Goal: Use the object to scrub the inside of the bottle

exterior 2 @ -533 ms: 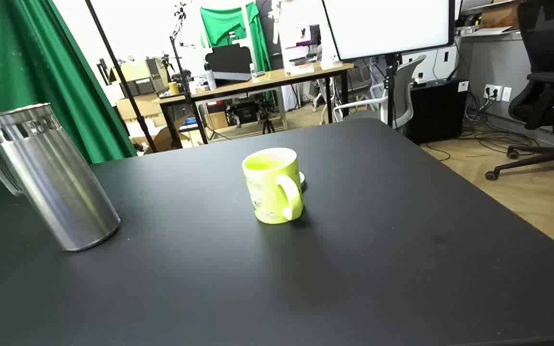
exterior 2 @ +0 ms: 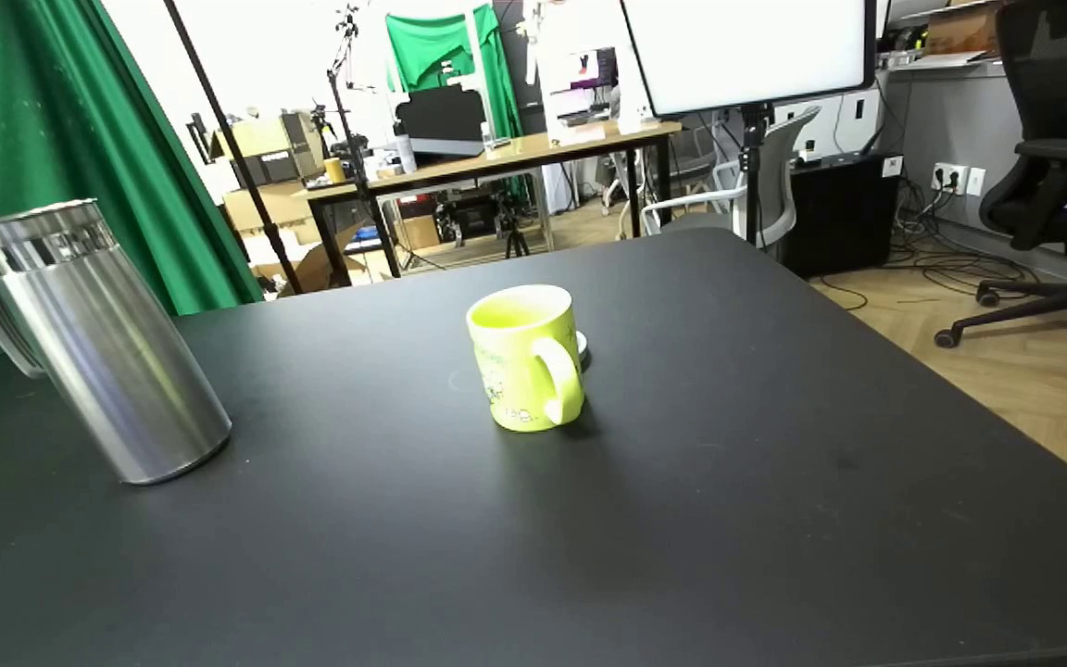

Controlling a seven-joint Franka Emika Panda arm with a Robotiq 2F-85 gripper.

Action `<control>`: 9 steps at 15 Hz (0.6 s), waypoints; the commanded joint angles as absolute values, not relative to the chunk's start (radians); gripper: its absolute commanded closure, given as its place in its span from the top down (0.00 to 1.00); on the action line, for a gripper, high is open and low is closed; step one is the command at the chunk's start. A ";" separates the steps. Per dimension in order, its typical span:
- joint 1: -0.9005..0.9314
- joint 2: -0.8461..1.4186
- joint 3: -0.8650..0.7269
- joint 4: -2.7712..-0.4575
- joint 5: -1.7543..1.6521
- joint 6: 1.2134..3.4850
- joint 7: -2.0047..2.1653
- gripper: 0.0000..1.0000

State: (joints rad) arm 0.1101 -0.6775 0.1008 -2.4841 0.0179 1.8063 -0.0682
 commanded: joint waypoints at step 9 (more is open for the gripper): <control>0.167 -0.534 -0.010 -2.429 -0.001 1.876 -0.446 1.00</control>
